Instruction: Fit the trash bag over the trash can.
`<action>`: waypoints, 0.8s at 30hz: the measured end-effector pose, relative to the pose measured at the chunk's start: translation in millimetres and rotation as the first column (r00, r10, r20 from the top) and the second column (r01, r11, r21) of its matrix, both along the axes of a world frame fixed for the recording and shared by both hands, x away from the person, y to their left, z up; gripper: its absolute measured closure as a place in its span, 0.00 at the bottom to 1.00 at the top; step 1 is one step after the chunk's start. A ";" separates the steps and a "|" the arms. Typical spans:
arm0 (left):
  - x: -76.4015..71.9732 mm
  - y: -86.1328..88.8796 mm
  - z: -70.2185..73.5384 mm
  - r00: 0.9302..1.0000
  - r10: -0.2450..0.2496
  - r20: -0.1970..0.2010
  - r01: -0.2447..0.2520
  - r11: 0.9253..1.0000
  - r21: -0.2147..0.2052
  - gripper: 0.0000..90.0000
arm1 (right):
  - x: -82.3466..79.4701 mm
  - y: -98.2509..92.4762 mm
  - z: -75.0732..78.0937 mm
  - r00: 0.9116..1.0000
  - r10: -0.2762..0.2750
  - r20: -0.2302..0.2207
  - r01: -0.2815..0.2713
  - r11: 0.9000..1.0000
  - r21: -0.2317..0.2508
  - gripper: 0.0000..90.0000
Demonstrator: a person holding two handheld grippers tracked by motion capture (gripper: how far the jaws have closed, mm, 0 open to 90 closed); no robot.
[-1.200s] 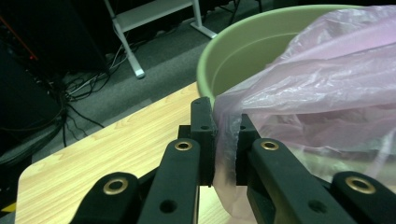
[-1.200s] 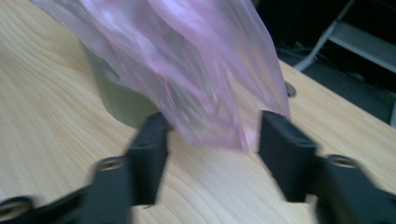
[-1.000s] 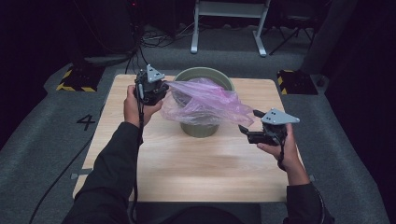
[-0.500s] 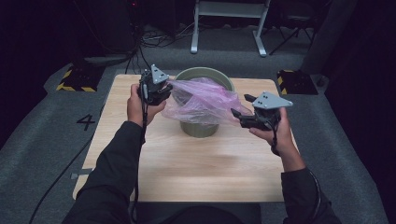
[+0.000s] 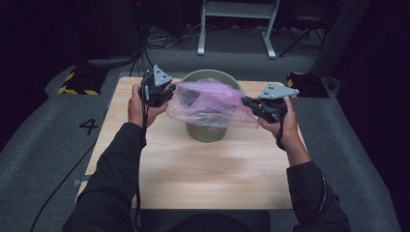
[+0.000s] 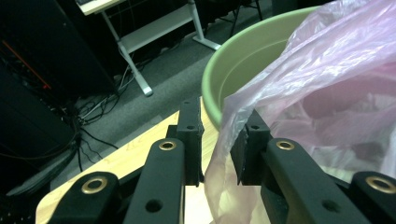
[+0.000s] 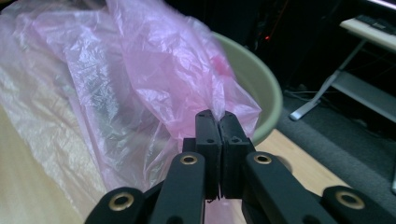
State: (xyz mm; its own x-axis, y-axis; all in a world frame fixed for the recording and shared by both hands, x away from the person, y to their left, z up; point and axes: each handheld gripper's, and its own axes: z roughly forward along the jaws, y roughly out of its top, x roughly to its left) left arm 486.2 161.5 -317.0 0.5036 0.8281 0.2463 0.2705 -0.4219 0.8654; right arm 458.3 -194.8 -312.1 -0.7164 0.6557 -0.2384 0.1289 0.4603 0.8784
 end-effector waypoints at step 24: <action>-58.7 16.7 -2.3 0.973 -0.222 0.058 0.228 0.963 -0.145 0.26 | 19.2 -0.4 2.4 0.997 -0.071 -0.010 0.071 0.997 0.002 1.00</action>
State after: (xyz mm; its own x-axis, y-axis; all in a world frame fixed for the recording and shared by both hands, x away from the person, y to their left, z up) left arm 427.5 178.2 -319.3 0.6733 0.7235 0.1523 0.1468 -0.3327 0.9315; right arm 477.5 -195.3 -309.7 -0.6703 0.7055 -0.2302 0.1700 0.4479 0.8778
